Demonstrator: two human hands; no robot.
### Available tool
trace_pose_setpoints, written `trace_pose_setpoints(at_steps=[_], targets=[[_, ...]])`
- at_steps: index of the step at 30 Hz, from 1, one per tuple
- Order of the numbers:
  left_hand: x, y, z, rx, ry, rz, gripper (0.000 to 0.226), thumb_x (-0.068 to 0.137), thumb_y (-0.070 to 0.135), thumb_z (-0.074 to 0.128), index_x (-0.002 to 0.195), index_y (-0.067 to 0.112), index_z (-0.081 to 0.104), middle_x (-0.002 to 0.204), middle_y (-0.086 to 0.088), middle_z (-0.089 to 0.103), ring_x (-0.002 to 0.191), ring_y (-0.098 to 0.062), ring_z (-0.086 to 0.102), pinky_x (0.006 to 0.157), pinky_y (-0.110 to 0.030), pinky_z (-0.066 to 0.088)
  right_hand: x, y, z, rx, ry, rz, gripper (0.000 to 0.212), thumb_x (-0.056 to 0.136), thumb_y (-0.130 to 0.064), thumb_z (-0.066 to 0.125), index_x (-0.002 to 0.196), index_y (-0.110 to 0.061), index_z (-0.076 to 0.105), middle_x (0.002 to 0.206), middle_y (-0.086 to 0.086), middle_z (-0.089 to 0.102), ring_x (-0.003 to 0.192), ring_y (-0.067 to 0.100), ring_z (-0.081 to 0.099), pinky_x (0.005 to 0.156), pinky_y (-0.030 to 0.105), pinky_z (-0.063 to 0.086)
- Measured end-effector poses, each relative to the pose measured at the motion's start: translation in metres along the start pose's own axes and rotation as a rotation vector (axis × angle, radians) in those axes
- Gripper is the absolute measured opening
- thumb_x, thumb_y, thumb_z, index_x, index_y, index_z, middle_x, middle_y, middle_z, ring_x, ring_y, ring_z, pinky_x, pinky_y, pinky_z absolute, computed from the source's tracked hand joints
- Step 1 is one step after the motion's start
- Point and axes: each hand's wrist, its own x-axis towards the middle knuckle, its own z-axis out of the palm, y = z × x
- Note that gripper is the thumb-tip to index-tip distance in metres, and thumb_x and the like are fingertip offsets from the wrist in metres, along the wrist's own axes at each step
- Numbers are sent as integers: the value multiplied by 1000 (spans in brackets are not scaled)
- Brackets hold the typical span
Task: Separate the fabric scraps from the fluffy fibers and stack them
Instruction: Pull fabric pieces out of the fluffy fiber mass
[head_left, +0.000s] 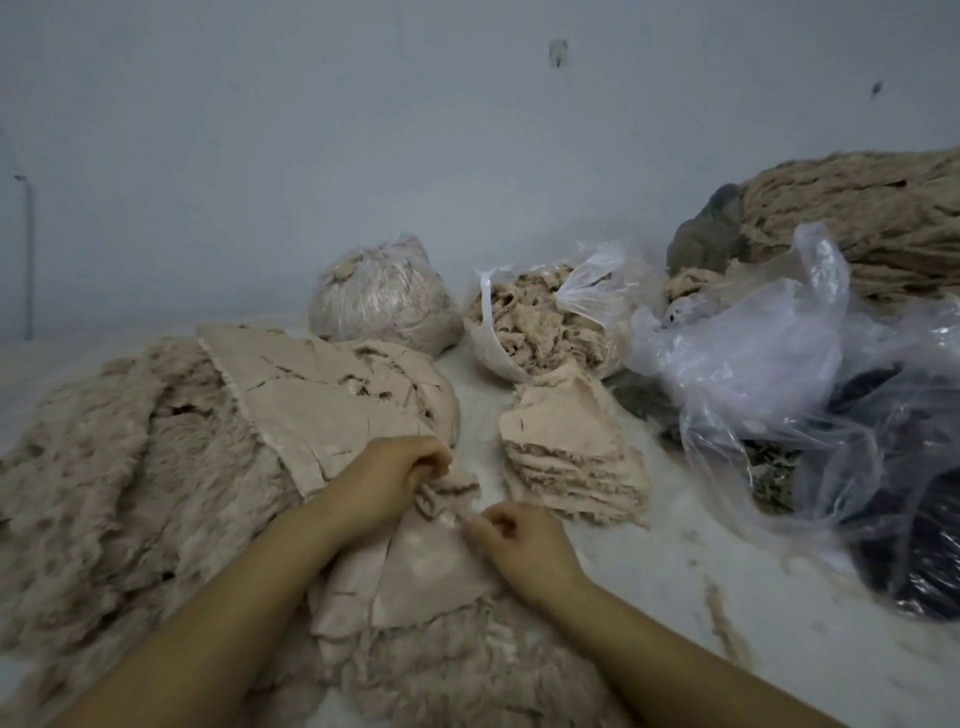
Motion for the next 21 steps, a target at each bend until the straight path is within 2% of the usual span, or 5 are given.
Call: trace_pose_setpoints(at_steps=[3, 10, 15, 18, 21], targets=[[-3, -6, 2, -37, -7, -23, 25, 94, -5, 43, 106, 5, 63, 95, 0, 65, 90, -10, 62, 76, -4, 42, 10, -15, 17, -3, -56, 83, 51, 80, -59, 62, 54, -22, 37, 50, -5, 37, 50, 12, 38, 51, 30, 28], [-17, -28, 4, 135, -265, -77, 31, 101, 25, 41, 126, 17, 59, 123, 6, 60, 114, -11, 53, 96, -19, 37, 4, -14, 12, 487, -119, 223, 31, 95, -21, 57, 67, -16, 45, 44, 1, 46, 32, 9, 39, 36, 17, 28], [-16, -27, 12, 224, -239, -53, 33, 102, 26, 38, 111, 11, 66, 110, 2, 63, 103, -16, 53, 93, -33, 40, -16, 3, -20, 513, -17, 172, 23, 96, -17, 54, 75, -11, 49, 36, 4, 47, 28, 13, 40, 33, 19, 29], [-6, 7, 24, -100, 81, -60, 29, 100, 25, 42, 92, 9, 65, 88, 3, 62, 80, -9, 55, 75, -25, 41, -16, 10, -35, 499, 47, 89, 21, 95, -17, 57, 77, -7, 54, 40, 0, 48, 32, 12, 41, 36, 18, 31], [-4, 40, 42, -388, -42, -104, 31, 98, 32, 47, 70, 27, 59, 65, 19, 60, 59, 7, 51, 61, -12, 37, -13, 11, -38, 477, 127, 5, 18, 94, -16, 57, 76, -14, 60, 54, -7, 56, 45, 6, 48, 46, 19, 38]])
